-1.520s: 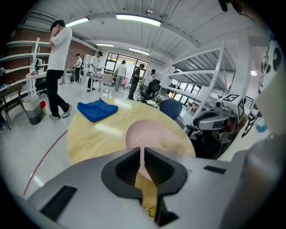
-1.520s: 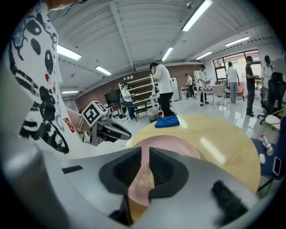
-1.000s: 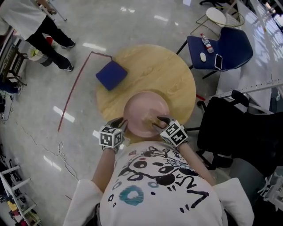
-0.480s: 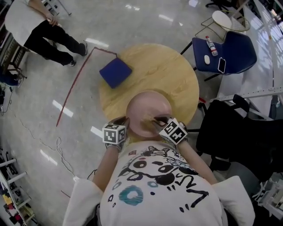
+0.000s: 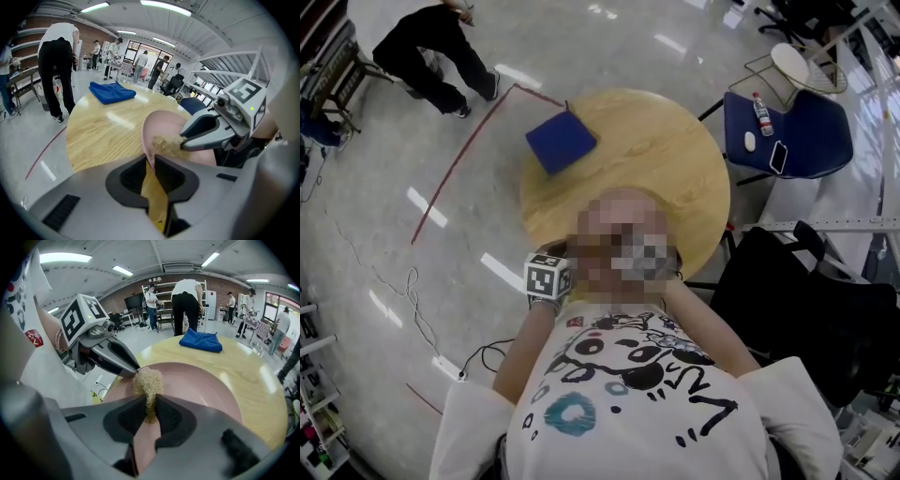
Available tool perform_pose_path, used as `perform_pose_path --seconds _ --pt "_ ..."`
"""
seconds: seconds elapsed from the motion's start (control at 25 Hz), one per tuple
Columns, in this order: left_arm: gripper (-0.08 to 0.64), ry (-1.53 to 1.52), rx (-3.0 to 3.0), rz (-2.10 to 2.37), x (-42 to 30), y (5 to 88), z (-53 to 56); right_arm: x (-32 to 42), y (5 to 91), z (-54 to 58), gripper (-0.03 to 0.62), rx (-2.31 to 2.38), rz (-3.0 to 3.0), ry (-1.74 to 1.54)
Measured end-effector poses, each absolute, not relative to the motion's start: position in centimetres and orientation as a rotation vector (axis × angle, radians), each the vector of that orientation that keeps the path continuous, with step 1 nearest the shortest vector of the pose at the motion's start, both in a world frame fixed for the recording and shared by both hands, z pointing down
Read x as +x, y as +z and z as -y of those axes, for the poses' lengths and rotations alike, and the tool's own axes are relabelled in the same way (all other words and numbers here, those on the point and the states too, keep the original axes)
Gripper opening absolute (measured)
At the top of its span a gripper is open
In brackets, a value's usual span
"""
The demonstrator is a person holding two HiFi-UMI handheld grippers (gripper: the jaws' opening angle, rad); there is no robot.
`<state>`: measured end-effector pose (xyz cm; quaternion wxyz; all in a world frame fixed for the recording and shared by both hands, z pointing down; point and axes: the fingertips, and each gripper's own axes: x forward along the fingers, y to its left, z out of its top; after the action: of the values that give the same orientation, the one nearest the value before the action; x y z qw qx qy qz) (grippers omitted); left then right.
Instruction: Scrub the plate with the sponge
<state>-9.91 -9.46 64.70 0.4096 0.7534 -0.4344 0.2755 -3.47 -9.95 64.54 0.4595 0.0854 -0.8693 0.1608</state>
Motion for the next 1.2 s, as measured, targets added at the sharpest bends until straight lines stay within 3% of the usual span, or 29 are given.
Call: perform_pose_path --seconds 0.6,1.2 --pt "0.064 0.667 1.895 1.11 -10.3 64.5 9.0 0.4 64.6 17.5 0.069 0.504 2.098 0.392" --pt "0.058 0.599 1.833 1.134 -10.5 64.5 8.8 7.9 63.6 14.7 0.071 0.693 2.037 0.396"
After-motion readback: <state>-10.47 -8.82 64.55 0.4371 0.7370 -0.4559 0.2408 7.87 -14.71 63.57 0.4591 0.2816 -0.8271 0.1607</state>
